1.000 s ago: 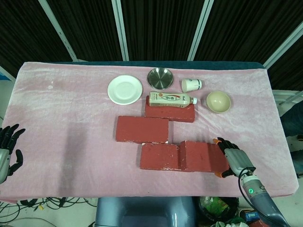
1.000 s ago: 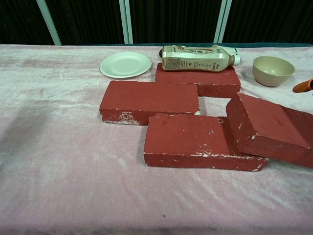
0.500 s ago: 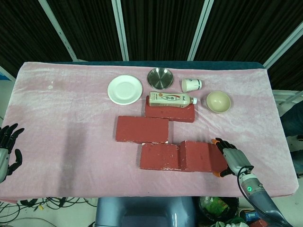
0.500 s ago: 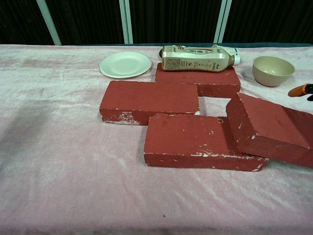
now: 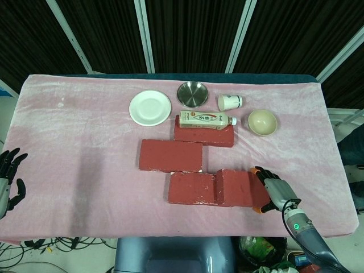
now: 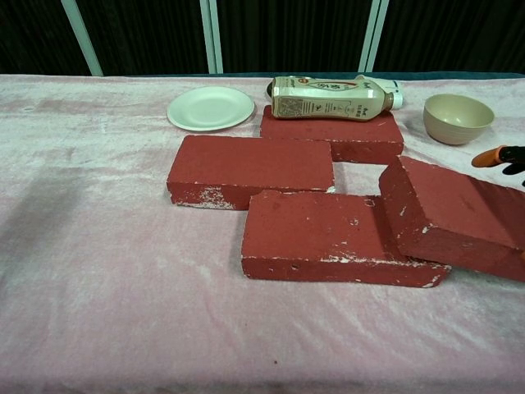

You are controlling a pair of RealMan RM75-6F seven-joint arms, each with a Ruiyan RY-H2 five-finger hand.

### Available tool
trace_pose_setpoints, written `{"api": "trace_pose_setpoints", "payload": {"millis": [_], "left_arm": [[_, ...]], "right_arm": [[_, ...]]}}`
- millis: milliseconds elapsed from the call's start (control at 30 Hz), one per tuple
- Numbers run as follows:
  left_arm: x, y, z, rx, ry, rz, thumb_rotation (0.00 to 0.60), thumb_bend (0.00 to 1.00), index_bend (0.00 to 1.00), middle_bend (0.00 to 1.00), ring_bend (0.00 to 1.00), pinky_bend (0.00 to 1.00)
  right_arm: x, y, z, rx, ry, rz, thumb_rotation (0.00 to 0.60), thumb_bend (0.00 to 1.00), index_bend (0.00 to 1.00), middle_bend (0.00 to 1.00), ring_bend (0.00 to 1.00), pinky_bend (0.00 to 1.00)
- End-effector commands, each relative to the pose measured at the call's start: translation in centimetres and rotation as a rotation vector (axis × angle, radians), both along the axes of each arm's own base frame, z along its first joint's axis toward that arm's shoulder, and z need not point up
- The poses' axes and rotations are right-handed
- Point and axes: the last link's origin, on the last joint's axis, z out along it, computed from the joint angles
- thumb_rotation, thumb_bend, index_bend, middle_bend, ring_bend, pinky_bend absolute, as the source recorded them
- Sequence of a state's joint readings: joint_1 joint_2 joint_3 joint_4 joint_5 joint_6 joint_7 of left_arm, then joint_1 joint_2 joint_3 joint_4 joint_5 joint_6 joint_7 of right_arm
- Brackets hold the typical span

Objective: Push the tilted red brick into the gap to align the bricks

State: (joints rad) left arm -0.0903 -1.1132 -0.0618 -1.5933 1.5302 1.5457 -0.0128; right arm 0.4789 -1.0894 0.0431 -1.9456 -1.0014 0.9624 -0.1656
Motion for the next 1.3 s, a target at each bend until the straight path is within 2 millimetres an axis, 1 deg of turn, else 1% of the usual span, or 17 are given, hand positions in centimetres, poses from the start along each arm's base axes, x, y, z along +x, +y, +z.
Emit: {"api": "trace_pose_setpoints", "payload": {"millis": [33,600,1000,1233,1300], "left_arm": [[0.0,0.0,0.0,0.001,0.0,0.0,0.6,0.73,0.14,0.04,0.0,0.0],[0.0,0.0,0.1,0.005,-0.001,0.002,0.6,0.73,0.14,0.04,0.0,0.0],[-0.1,0.1,0.1,0.009,-0.001,0.005,0.6,0.73,0.14,0.04,0.0,0.0],[0.0,0.1,0.1,0.012,-0.002,0.005,0.6,0.73,0.14,0.04,0.0,0.0],[-0.1,0.1,0.1,0.014,-0.002,0.006,0.6,0.73,0.14,0.04,0.0,0.0]], "right_arm": [[0.1,-0.1,-0.1,0.003,-0.007,0.001,0.6,0.0,0.0,0.0,0.0,0.09],[0.1,-0.8,-0.5,0.017,-0.017,-0.007,0.6,0.0,0.0,0.0,0.0,0.09],[0.1,-0.9,-0.8,0.025,-0.022,-0.005,0.6,0.0,0.0,0.0,0.0,0.09],[0.1,-1.1,-1.0,0.031,-0.027,-0.011,0.6,0.0,0.0,0.08,0.0,0.09],[0.1,-1.2,-1.0,0.032,-0.029,-0.012,0.6,0.0,0.0,0.12,0.02,0.09]]}}
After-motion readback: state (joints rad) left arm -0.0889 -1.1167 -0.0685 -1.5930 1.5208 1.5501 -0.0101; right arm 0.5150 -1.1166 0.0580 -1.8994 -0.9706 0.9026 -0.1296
